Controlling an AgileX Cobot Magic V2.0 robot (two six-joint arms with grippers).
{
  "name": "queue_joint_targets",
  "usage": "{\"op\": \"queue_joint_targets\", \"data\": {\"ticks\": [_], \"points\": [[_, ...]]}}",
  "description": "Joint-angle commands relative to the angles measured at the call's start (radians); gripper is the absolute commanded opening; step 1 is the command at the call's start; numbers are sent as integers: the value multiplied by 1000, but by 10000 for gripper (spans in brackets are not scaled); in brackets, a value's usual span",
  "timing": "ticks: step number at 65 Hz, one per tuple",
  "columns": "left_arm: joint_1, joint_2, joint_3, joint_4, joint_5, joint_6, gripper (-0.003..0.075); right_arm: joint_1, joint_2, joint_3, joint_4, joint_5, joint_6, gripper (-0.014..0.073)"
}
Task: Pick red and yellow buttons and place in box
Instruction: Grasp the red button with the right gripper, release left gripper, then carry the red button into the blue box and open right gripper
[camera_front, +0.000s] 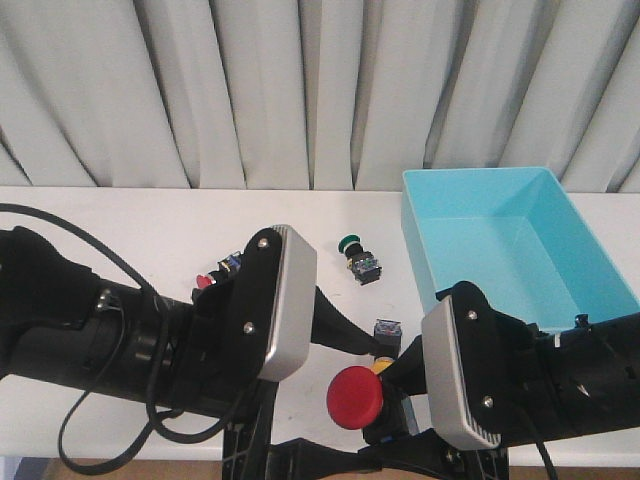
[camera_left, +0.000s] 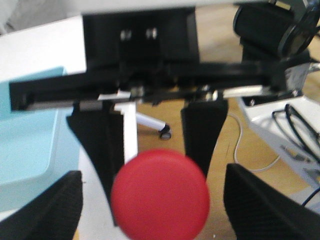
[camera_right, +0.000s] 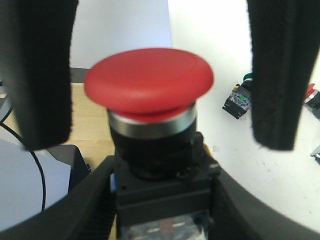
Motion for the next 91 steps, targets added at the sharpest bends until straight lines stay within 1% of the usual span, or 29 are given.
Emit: {"op": "queue_joint_targets", "data": {"ticks": [1,8,15,21,22,25,28,29,34,38,43,47,51,57,58,66,76,91], "points": [[-3,-23,-33,46,-60,-75,596,1,-14,-27,16,-9,18,185],[-2,-22,-33,181,-128,-181,592,1,-14,-27,-52,-37,76,185],[-2,-15,-33,339,-158,-310,590,1,-14,-27,-156,-148,268,185],[-2,-13,-33,508,-160,-447,590,-2,-14,-27,-297,-275,533,188],[-2,-13,-33,534,-160,-469,590,-5,-14,-27,-321,-295,612,188],[-2,-13,-33,626,-160,-538,590,-20,-14,-32,-417,-348,768,188],[-2,-13,-33,715,-160,-617,590,-52,-9,-49,-510,-369,923,188],[-2,-13,-33,739,-160,-637,590,-63,-8,-56,-542,-371,997,188],[-2,-13,-33,863,-159,-748,590,-137,17,-111,-727,-342,1232,189],[-2,-13,-33,938,-157,-828,590,-196,54,-165,-870,-283,1419,191],[-2,-13,-33,1003,-155,-909,590,-253,126,-229,-1017,-207,1568,195],[-2,-13,-33,1035,-153,-949,590,-286,181,-279,-1079,-176,1645,201],[-2,-13,-33,1045,-152,-967,590,-306,244,-323,-1107,-156,1689,206],[-2,-13,-33,1045,-152,-968,590,-329,341,-402,-1107,-134,1694,209],[-2,-13,-33,1045,-151,-968,590,-355,469,-519,-1098,-80,1694,211],[-2,-13,-33,1044,-150,-968,590,-383,597,-642,-1081,-2,1695,214],[-2,-13,-33,1044,-149,-968,590,-389,740,-743,-1062,75,1695,217],[-2,-13,-33,1044,-149,-968,590,-389,873,-798,-1051,78,1695,224]]}}
